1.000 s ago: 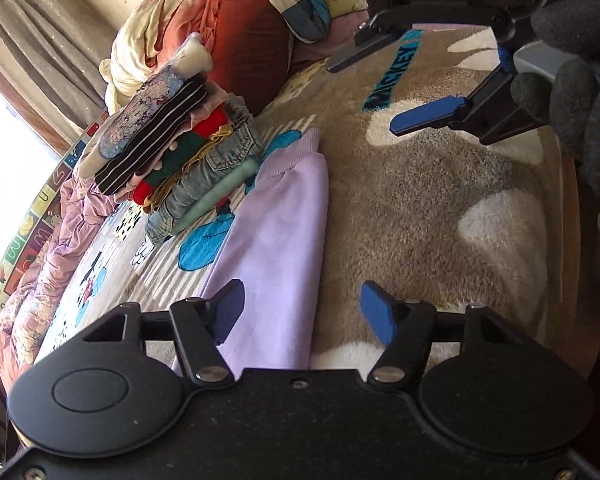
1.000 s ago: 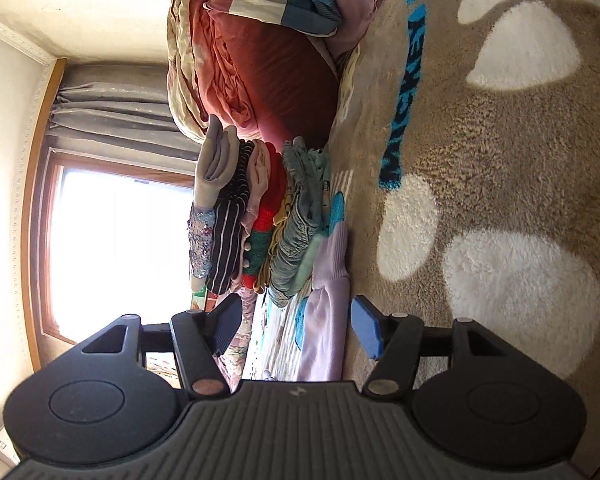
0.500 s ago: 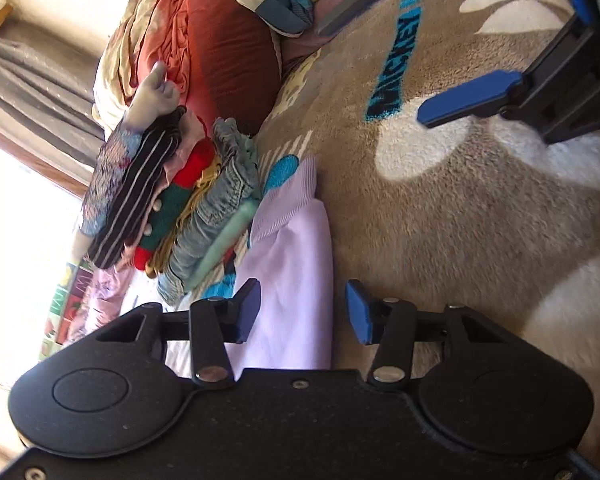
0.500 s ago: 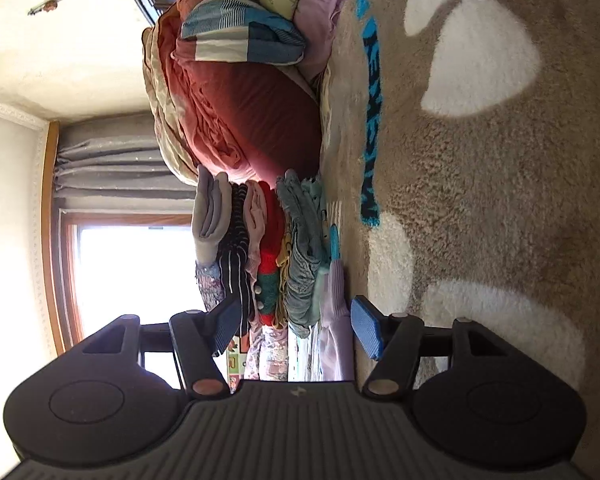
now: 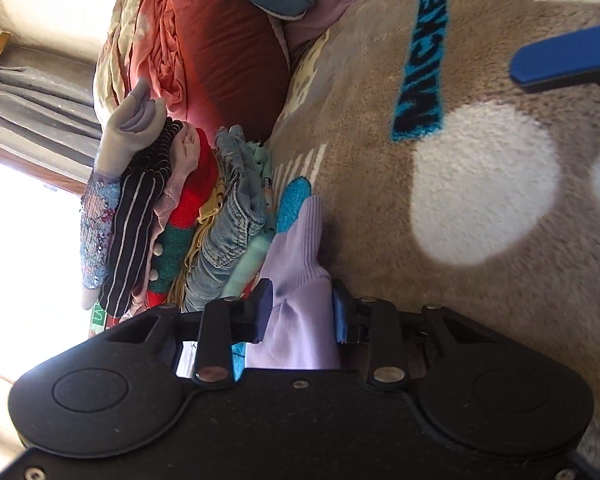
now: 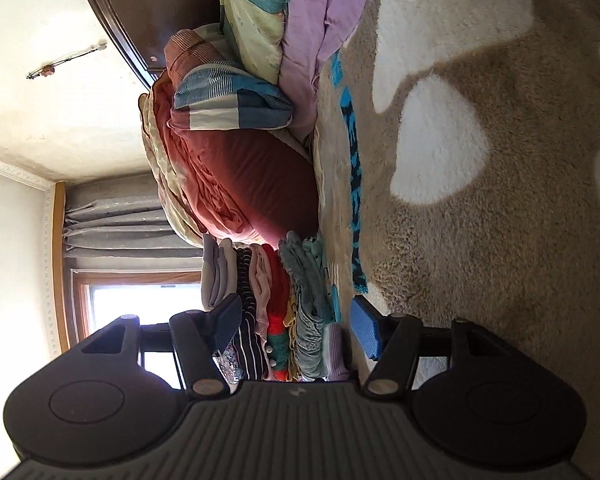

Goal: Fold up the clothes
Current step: 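Close the left tool on the lilac sleeve cuff, then lift the sleeve cuff up with the left tool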

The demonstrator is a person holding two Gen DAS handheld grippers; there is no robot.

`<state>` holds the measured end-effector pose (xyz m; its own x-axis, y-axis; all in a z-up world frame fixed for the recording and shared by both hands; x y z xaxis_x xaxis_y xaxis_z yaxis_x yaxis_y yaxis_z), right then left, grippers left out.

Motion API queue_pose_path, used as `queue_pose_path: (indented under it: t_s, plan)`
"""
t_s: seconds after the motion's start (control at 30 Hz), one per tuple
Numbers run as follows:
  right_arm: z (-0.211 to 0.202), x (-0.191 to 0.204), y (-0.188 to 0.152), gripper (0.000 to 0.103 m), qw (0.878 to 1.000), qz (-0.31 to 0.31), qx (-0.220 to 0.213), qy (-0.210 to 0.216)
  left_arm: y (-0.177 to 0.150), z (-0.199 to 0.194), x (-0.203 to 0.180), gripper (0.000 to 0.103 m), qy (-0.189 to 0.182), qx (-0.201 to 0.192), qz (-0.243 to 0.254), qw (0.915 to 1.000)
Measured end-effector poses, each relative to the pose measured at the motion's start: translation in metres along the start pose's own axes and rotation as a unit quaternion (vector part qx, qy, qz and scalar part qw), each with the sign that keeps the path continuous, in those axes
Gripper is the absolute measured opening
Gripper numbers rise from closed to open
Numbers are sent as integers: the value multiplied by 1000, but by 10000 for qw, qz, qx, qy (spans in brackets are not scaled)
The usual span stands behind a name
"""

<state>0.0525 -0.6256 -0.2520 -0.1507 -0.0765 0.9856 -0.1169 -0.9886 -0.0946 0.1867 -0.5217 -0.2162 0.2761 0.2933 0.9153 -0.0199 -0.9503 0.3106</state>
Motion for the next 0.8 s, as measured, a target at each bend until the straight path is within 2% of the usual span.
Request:
queue_pose_path:
  t_s: [0.1, 0.2, 0.37, 0.5, 0.63, 0.8]
  plan:
    - [2, 0, 0, 60, 10000, -23, 4, -14, 4, 9, 0, 26, 67, 167, -34, 9998]
    - [3, 1, 0, 60, 10000, -73, 19, -34, 6, 13, -1, 14, 5, 293, -67, 9995]
    - [2, 1, 0, 60, 9999, -104, -18, 1, 3, 10, 11, 11, -66, 278, -264, 9992]
    - [0, 2, 0, 60, 9999, -140, -77, 28, -2, 1, 34, 10, -199, 194, -618, 9977]
    - [-2, 7, -4, 62, 9994, -346, -88, -10, -12, -8, 69, 10, -473, 212, -1293, 9903]
    - [-3, 22, -16, 62, 9963, -854, 43, -45, -35, -17, 116, 10, -854, 273, -2249, 9703]
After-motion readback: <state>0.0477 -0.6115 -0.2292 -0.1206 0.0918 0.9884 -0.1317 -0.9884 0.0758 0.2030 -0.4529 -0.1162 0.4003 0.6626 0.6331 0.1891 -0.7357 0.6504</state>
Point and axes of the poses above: each gripper's, at about its wrist camera, not at the fingertips, and z roughly the way its jaws point, x to its left, y to its top, the point moved 3 cm from there along z, roughly the way its jaws point, and after that the axes turned 9 degrees about y, right-handed, at the moved point
